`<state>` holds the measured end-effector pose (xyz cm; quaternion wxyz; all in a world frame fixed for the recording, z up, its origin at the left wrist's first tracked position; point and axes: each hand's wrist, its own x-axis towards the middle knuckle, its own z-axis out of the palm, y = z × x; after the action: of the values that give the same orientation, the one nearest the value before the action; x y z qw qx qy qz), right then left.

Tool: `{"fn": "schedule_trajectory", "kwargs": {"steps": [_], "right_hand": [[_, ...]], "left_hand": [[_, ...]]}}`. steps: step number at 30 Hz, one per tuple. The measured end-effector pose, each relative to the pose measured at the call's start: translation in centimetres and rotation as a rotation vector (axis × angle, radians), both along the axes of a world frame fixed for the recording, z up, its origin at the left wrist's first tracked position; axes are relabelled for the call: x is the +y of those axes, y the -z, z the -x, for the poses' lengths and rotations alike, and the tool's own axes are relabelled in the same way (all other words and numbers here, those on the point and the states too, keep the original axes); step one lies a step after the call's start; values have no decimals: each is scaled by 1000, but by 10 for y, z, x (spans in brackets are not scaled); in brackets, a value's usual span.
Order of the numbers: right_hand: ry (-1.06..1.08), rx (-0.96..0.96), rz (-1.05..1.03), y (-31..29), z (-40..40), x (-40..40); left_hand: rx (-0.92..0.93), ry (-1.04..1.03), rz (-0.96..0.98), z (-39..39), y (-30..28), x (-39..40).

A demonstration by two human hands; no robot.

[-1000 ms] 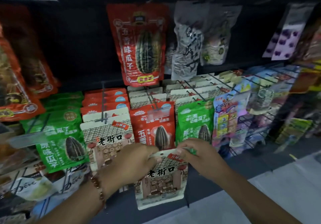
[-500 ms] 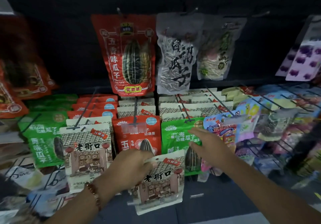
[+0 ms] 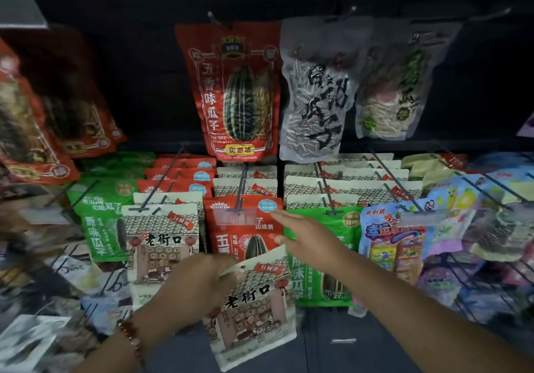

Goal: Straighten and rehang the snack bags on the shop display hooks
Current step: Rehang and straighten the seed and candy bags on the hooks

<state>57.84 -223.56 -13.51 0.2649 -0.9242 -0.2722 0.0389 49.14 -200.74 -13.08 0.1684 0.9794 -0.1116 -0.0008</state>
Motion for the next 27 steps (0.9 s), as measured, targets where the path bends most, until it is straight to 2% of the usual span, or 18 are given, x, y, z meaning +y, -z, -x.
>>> {"fn": "schedule_trajectory", "kwargs": {"steps": [4, 11, 15, 22, 27], "right_hand": [[23, -182, 75, -18, -19, 30], [59, -194, 359, -13, -65, 73], [107, -159, 298, -11, -76, 83], [69, -103, 191, 1, -54, 72], [69, -171, 87, 4, -30, 65]], "left_hand": [[-23, -20, -27, 8, -4, 13], [22, -84, -97, 16, -7, 28], [18, -131, -102, 22, -8, 35], [20, -173, -101, 33, -9, 46], [2, -211, -71, 37, -2, 53]]}}
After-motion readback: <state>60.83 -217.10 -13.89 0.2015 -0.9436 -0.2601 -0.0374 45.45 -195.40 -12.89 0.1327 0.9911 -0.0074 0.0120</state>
